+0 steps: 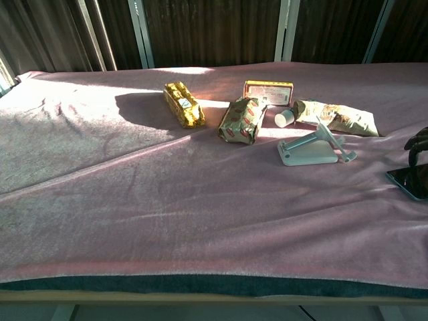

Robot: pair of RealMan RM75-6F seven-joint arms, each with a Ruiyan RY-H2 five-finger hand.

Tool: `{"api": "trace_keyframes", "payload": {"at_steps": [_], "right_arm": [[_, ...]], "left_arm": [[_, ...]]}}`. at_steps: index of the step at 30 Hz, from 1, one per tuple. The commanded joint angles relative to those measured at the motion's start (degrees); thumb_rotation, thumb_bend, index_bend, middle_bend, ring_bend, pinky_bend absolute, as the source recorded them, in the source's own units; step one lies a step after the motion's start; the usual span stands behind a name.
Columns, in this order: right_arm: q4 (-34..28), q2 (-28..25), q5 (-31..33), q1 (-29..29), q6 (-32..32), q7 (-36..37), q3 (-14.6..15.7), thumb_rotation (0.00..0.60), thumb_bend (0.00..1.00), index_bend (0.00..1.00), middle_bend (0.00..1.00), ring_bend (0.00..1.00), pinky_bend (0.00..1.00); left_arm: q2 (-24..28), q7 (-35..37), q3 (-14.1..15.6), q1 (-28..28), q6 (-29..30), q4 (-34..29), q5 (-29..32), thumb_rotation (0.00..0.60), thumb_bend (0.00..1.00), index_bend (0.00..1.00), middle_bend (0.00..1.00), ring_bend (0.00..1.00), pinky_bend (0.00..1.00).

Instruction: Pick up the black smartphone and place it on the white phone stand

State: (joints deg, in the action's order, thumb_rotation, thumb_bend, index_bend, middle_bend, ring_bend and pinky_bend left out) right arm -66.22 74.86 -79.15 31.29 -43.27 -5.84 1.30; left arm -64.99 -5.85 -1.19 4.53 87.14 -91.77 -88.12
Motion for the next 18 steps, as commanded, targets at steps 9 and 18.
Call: {"api": "trace_keyframes", "payload": {"at_steps": [9, 18], "right_arm": [[0.3, 1.1, 0.4, -0.1, -0.9, -1.6, -0.2, 0.600, 0.33, 0.62, 0.41, 0.29, 0.22], [0.4, 1.8, -0.8, -1.9, -6.2, -3.1, -0.2, 0.600, 0.33, 0.82, 0.59, 0.47, 0.34]], "left_arm": [[0.2, 0.6, -0.2, -0.2, 0.5, 0.0, 0.0, 0.600, 0.41, 0.00, 0.00, 0.00, 0.17], [0.3, 1.0, -0.3, -0.3, 0.5, 0.0, 0.0, 0.600, 0.41, 0.00, 0.00, 0.00, 0.17]]}}
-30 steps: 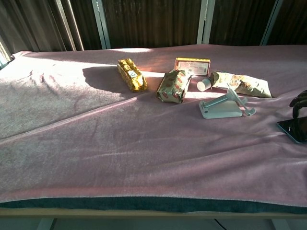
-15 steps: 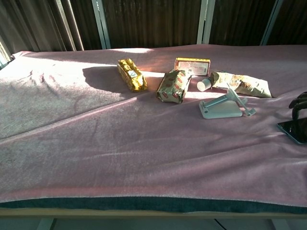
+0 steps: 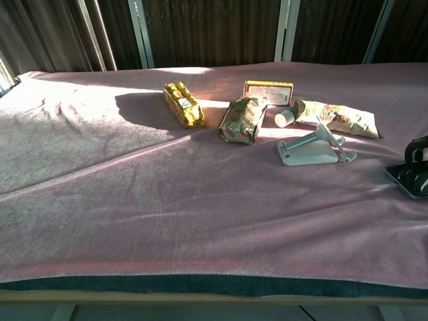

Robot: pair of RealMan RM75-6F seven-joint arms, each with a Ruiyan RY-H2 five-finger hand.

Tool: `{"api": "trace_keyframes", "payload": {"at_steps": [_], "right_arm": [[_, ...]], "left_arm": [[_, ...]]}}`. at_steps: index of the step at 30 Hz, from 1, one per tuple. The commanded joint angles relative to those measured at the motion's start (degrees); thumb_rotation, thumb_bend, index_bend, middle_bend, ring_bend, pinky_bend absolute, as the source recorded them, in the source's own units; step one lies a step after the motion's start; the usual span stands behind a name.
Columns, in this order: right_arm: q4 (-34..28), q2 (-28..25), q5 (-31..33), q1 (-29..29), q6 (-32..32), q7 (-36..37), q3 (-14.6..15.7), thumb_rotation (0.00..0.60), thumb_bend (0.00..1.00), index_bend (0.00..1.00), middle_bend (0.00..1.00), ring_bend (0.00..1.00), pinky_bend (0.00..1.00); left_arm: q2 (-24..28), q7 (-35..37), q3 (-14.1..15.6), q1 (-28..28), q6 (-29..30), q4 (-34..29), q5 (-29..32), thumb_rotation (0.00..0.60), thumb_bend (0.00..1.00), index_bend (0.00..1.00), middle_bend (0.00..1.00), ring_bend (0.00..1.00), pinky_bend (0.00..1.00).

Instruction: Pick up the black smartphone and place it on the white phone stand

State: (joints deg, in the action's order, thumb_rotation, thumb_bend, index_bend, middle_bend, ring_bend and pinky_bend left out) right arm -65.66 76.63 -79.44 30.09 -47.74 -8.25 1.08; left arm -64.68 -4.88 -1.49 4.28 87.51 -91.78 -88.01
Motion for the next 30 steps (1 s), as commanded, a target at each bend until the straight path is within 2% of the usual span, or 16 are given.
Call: {"api": "trace_keyframes", "payload": {"at_steps": [1, 11, 25, 30], "right_arm": [[-0.4, -0.1, -0.7, -1.0, -2.5, -1.1, 0.0, 0.600, 0.33, 0.82, 0.59, 0.47, 0.34], [-4.9, -2.2, 1.3, -2.9, -7.6, -6.4, -1.9, 0.600, 0.33, 0.83, 0.60, 0.48, 0.37], [-5.7, -1.3, 3.7, -2.4, -6.0, -10.8, -2.4, 0.600, 0.33, 0.83, 0.61, 0.49, 0.37], [-5.9, -1.1, 3.7, -2.4, -6.6, -10.4, -2.8, 0.600, 0.33, 0.87, 0.64, 0.51, 0.38]], "left_arm": [[0.0, 0.1, 0.0, -0.1, 0.2, 0.0, -0.1, 0.600, 0.41, 0.00, 0.00, 0.00, 0.17], [0.2, 0.9, 0.0, -0.4, 0.8, 0.1, -0.6, 0.600, 0.41, 0.00, 0.00, 0.00, 0.17], [0.4, 1.3, 0.0, -0.5, 1.1, 0.2, -0.8, 0.600, 0.41, 0.00, 0.00, 0.00, 0.17], [0.4, 1.6, 0.0, -0.7, 1.5, 0.3, -1.0, 0.600, 0.41, 0.00, 0.00, 0.00, 0.17]]}}
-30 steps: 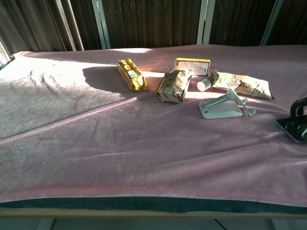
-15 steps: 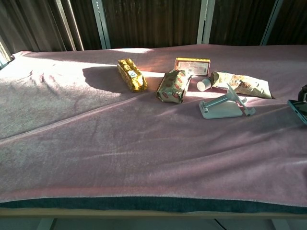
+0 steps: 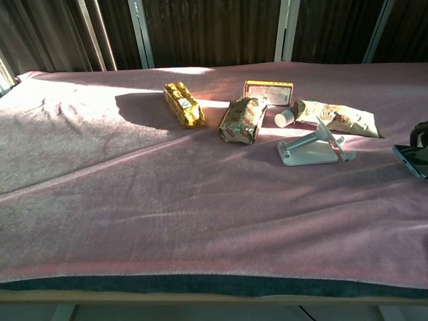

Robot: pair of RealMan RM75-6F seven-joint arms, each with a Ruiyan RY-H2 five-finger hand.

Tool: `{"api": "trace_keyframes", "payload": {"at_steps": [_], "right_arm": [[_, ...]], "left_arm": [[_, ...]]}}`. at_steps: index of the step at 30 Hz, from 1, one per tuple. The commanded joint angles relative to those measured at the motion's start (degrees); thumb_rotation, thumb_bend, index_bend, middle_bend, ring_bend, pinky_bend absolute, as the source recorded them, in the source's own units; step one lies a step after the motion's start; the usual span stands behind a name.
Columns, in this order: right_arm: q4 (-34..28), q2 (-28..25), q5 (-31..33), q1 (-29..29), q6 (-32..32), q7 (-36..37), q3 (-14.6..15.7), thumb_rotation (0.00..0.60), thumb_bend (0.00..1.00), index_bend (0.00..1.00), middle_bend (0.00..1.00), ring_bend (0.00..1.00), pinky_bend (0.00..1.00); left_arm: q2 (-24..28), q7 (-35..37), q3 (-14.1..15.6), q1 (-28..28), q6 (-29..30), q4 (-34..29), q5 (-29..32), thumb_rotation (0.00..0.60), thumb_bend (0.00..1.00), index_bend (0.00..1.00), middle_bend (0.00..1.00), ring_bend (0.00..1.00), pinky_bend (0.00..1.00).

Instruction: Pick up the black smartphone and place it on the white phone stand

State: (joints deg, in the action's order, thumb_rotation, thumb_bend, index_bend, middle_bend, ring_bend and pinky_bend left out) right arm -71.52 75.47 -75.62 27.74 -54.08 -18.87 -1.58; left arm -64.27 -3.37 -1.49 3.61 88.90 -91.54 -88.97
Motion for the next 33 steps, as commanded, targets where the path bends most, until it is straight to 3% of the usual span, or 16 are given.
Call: {"api": "trace_keyframes", "payload": {"at_steps": [1, 7, 16, 33], "right_arm": [[-0.1, 0.0, -0.3, -0.1, -0.6, 0.6, -0.2, 0.600, 0.33, 0.89, 0.65, 0.52, 0.38], [0.2, -0.1, -1.9, -0.6, -3.4, 4.6, -1.1, 0.600, 0.33, 0.97, 0.71, 0.58, 0.39], [2.1, 0.2, -2.9, 0.0, -4.4, 13.4, -3.0, 0.600, 0.33, 0.99, 0.73, 0.60, 0.39], [-4.9, -4.9, -1.9, 4.0, 0.2, 25.1, -6.9, 0.600, 0.33, 1.00, 0.75, 0.60, 0.39]], "left_arm": [[0.0, 0.2, 0.0, -0.1, 0.1, 0.0, 0.0, 0.600, 0.41, 0.00, 0.00, 0.00, 0.17], [0.0, 0.3, -0.1, 0.0, 0.0, 0.1, 0.1, 0.600, 0.41, 0.00, 0.00, 0.00, 0.17], [-0.2, -0.5, -0.3, 0.2, -0.6, 0.0, 0.5, 0.600, 0.41, 0.00, 0.00, 0.00, 0.17], [-0.3, -0.9, -0.6, 0.4, -1.1, -0.1, 1.3, 0.600, 0.41, 0.00, 0.00, 0.00, 0.17]]}}
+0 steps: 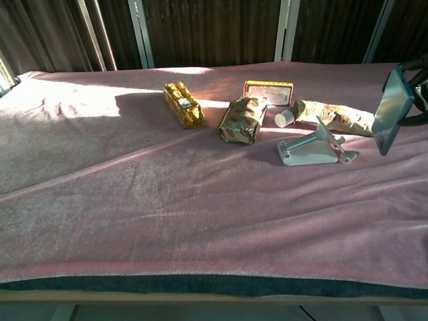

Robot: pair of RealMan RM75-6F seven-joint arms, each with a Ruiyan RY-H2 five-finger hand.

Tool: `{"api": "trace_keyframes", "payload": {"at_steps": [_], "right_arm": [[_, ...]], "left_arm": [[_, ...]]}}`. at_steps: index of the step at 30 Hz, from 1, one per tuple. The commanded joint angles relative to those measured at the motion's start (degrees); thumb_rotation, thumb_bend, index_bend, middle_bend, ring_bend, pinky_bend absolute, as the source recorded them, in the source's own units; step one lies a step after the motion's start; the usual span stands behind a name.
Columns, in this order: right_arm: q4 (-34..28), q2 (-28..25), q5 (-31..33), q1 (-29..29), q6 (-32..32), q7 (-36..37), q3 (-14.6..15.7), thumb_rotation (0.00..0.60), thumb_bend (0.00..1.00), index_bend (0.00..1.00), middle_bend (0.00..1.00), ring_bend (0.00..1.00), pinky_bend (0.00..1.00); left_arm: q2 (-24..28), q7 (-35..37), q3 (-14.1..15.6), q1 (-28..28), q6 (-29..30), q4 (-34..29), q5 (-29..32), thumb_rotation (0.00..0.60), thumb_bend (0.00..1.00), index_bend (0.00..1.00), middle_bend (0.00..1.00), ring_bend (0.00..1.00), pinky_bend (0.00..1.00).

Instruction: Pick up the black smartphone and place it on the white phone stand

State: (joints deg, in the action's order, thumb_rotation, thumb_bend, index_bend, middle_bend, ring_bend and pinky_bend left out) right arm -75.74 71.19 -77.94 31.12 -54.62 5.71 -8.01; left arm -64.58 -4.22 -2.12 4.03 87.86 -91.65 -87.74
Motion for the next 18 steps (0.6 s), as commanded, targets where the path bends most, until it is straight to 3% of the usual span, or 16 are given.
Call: {"api": "trace_keyframes", "payload": {"at_steps": [1, 18], "right_arm": [[-1.0, -0.8, 0.5, 0.8, 1.1, 0.6, -0.5, 0.600, 0.33, 1.00, 0.75, 0.60, 0.39], [-4.3, -5.0, 6.4, 6.8, 14.5, 8.9, -3.0, 0.600, 0.33, 1.00, 0.76, 0.60, 0.39]], "left_arm": [[0.0, 0.0, 0.0, 0.0, 0.0, 0.0, 0.0, 0.600, 0.41, 0.00, 0.00, 0.00, 0.17], [-0.1, -0.4, -0.1, 0.3, -0.6, -0.1, 0.4, 0.600, 0.41, 0.00, 0.00, 0.00, 0.17]]}}
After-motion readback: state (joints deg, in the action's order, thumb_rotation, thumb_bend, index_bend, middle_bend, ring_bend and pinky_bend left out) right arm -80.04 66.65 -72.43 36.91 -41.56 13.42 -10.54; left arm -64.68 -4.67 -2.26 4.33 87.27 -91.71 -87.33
